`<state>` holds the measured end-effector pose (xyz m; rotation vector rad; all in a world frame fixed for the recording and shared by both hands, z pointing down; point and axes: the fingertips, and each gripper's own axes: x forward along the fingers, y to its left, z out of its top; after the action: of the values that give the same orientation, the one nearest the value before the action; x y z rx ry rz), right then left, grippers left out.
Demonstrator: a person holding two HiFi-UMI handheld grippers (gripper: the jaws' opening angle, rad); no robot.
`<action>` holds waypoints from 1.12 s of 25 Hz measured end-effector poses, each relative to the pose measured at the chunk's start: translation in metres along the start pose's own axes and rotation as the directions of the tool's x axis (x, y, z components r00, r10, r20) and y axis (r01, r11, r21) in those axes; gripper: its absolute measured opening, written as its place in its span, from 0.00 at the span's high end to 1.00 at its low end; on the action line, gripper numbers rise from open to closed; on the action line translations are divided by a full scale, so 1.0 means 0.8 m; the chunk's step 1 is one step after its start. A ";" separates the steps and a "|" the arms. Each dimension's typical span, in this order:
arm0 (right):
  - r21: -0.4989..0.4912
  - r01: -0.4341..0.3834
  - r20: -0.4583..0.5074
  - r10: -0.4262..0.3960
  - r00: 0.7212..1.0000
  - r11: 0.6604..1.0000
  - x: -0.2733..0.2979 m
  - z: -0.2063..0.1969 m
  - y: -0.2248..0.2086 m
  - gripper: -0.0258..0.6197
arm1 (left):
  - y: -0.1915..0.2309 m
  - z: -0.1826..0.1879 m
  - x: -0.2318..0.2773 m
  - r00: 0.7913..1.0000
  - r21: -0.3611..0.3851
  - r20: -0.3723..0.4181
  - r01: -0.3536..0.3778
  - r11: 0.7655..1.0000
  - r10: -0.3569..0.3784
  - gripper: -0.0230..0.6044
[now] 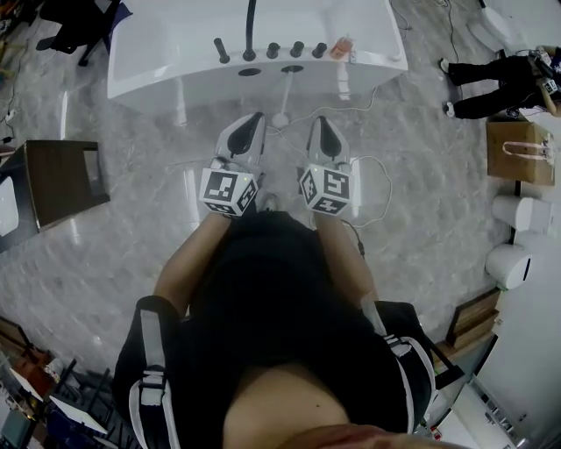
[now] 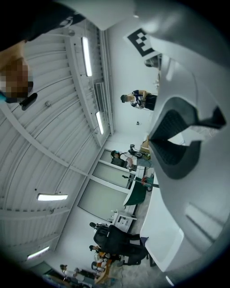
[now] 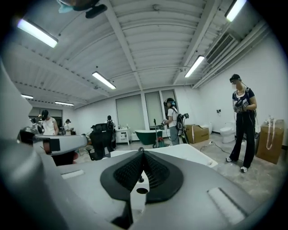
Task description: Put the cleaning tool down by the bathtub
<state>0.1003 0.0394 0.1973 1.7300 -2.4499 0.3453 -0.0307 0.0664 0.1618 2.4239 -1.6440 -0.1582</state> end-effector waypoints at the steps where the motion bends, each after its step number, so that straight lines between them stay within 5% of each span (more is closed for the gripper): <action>1: -0.013 -0.012 0.025 0.012 1.000 1.000 -0.014 0.008 0.006 0.96 | -0.003 0.002 -0.009 1.000 -0.002 0.004 -0.004 1.000 0.004 0.95; 10: -0.014 -0.087 0.075 0.087 0.993 0.996 -0.089 0.020 0.026 0.96 | -0.034 -0.009 -0.058 1.000 0.003 0.009 -0.008 1.000 0.008 0.95; 28: 0.002 -0.053 0.089 0.053 0.995 0.999 -0.121 0.006 0.006 0.96 | -0.055 -0.019 -0.076 1.000 0.026 0.002 0.003 1.000 -0.003 0.95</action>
<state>0.1289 0.1278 0.1696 1.7208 -2.5630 0.2853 -0.0106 0.1401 0.1649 2.4463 -1.6530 -0.1413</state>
